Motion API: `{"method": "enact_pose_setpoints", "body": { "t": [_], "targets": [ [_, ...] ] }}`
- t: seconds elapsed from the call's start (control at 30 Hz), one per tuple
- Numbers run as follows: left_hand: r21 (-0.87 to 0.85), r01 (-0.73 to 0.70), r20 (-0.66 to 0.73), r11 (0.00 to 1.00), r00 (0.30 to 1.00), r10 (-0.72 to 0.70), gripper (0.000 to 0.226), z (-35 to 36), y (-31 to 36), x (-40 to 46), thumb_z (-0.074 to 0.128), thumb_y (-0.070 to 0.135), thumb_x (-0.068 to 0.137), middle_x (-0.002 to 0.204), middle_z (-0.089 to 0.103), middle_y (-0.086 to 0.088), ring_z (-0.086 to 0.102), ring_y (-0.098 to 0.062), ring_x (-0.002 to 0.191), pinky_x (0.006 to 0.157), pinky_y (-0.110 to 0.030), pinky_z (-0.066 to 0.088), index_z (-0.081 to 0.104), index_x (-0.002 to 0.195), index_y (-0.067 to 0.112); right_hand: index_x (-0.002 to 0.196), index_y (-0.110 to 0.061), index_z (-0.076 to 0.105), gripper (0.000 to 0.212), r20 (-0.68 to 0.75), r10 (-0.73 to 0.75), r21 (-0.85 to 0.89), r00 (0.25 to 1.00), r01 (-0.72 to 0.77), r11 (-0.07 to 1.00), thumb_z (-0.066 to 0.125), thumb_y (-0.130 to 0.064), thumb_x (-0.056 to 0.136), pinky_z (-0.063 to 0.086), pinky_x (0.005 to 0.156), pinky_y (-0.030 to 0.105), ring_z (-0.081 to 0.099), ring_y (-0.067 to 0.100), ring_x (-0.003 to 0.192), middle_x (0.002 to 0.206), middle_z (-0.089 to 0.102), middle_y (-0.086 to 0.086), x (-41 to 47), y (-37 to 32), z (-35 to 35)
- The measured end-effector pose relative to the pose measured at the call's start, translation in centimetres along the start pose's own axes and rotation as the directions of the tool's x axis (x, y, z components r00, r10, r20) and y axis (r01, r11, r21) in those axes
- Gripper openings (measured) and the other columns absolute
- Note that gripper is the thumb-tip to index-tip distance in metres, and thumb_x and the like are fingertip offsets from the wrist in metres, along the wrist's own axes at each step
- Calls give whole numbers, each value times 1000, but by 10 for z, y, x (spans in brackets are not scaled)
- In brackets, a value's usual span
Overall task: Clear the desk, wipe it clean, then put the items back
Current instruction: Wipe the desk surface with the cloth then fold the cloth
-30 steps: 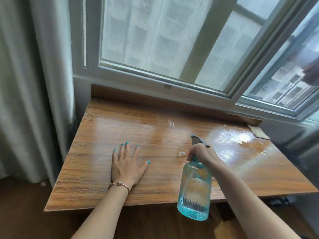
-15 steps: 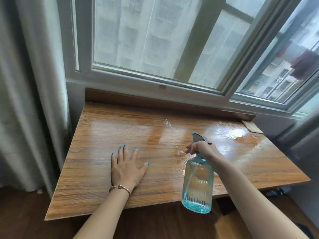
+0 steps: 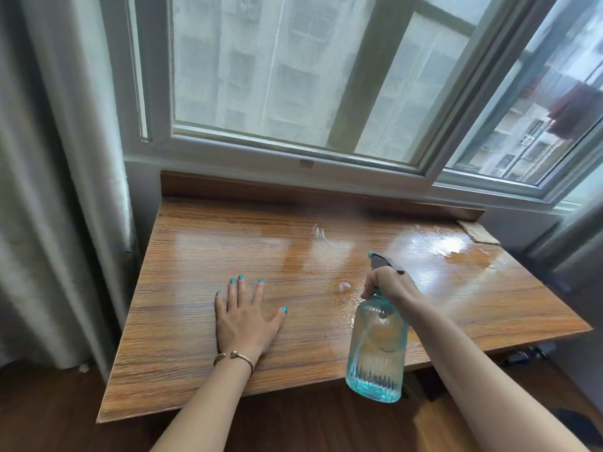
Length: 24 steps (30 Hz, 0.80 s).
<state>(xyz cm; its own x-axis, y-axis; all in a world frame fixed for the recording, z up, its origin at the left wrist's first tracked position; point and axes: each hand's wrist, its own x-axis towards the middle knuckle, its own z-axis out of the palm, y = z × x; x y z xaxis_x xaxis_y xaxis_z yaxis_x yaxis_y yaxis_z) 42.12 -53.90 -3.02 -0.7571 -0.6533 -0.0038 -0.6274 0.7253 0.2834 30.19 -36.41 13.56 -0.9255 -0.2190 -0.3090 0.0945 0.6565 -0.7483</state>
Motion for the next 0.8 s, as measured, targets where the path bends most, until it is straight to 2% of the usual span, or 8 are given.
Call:
{"method": "enact_pose_setpoints", "body": {
  "t": [0.07,0.2,0.3,0.4,0.43,0.57,0.7,0.8],
  "targets": [
    [-3,-1,13,1000,1000,1,81,-1,0,0,14,77,86,163,-6,-7,-10,-24,149,117,-48,-6,2,154,34,54,-5,68,17,22,9,22,1000,-10,1000,54,-3,63,50,89,43,62,28,83,63,71,8,-4,4,-4],
    [5,-15,48,1000,999,15,80,-4,-2,-4,15,75,88,163,-7,-6,-11,-23,149,118,-46,-6,1,154,34,73,-4,70,18,21,-84,80,996,82,993,56,-3,62,51,86,45,65,24,86,81,74,9,-11,18,-18],
    [-32,16,97,999,995,-13,77,-10,0,2,17,74,89,163,-7,-4,-11,-23,149,118,-48,-6,1,154,37,82,-4,67,33,-24,-130,130,991,132,983,55,-12,53,55,78,44,66,21,81,89,72,12,-10,34,-41],
    [-165,-108,162,980,978,135,70,-18,20,15,20,69,92,162,-7,3,-9,-19,149,120,-49,-3,-4,152,43,82,-9,68,33,-96,-169,129,981,181,975,56,-17,52,57,78,47,66,26,85,90,71,13,-1,58,-66],
    [-184,-181,177,966,961,214,67,-21,33,18,23,67,93,162,-6,6,-8,-17,149,121,-46,-2,-2,151,44,82,-10,68,33,-120,-170,150,978,187,971,57,-18,52,59,75,47,66,28,87,92,70,12,2,66,-75],
    [-176,-356,205,918,899,388,64,-24,107,29,27,63,95,162,-5,8,-8,-14,149,121,-39,-2,3,152,44,88,-9,65,35,-164,-194,208,967,227,952,55,-19,56,50,58,24,65,26,86,95,68,12,12,88,-117],
    [-186,-451,205,873,851,483,65,-13,198,41,27,61,96,162,-6,6,-8,-15,149,121,-38,-2,3,153,41,93,-7,66,25,-215,-198,276,956,254,927,61,-12,69,51,58,23,65,30,86,101,68,13,38,112,-173],
    [-175,-477,234,862,830,507,66,4,265,48,30,59,96,163,-5,4,-7,-16,149,120,-38,-2,4,154,38,91,-9,66,16,-211,-236,255,949,287,923,61,-7,75,54,63,32,63,28,85,99,67,13,70,121,-211]
  ]
}}
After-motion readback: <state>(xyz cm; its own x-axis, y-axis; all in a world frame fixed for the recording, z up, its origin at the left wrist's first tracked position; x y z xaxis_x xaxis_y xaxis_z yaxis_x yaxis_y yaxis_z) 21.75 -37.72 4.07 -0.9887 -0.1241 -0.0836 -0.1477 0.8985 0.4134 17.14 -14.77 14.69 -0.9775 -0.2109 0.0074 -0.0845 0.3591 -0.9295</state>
